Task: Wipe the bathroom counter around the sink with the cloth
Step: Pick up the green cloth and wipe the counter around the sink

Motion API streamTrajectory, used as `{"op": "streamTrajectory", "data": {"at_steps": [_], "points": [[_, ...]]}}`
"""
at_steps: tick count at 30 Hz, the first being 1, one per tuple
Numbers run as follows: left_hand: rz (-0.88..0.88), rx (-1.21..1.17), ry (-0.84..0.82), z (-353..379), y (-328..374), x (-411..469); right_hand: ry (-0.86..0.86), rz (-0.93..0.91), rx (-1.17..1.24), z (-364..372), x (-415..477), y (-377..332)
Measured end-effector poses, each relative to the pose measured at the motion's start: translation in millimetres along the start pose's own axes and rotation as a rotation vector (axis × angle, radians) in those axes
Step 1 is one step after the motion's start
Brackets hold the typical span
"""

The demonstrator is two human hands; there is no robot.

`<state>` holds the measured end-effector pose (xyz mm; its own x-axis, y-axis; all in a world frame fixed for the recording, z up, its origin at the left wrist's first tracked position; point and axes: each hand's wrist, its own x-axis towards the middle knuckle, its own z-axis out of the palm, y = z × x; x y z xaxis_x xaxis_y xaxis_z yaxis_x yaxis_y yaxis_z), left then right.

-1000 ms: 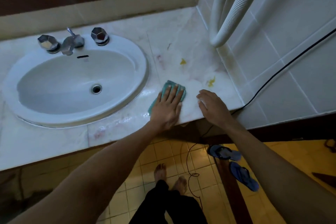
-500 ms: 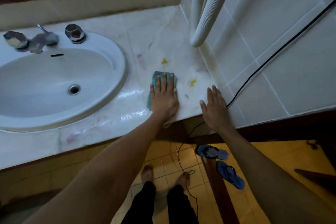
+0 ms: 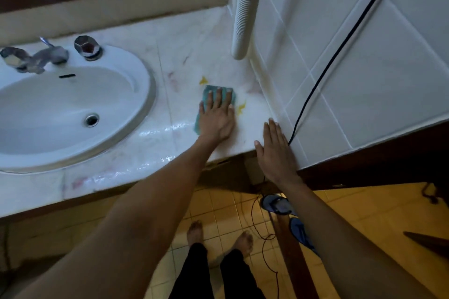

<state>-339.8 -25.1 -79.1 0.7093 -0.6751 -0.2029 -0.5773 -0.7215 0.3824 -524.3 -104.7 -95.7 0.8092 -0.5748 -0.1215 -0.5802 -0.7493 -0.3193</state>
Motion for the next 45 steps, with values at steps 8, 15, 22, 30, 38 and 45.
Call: {"op": "streamTrajectory", "data": {"at_steps": [8,15,22,30,38,45], "points": [[0.600,0.206,-0.132,13,-23,-45,0.031,0.008,-0.027,-9,-18,4],[0.184,0.133,-0.025,-5,-31,-7,0.056,-0.007,0.022,-15,-19,4],[0.410,0.155,-0.078,33,40,-21,0.136,0.085,0.202,-18,-14,0],[0.556,0.242,-0.147,-17,-90,-72,0.194,0.128,0.340,-24,-6,-7],[0.184,0.117,-0.012,-2,-70,-68,0.183,0.038,0.177,-13,25,-25],[0.084,0.061,0.060,-28,-130,-42,0.070,0.011,0.070,-10,76,-40]]}}
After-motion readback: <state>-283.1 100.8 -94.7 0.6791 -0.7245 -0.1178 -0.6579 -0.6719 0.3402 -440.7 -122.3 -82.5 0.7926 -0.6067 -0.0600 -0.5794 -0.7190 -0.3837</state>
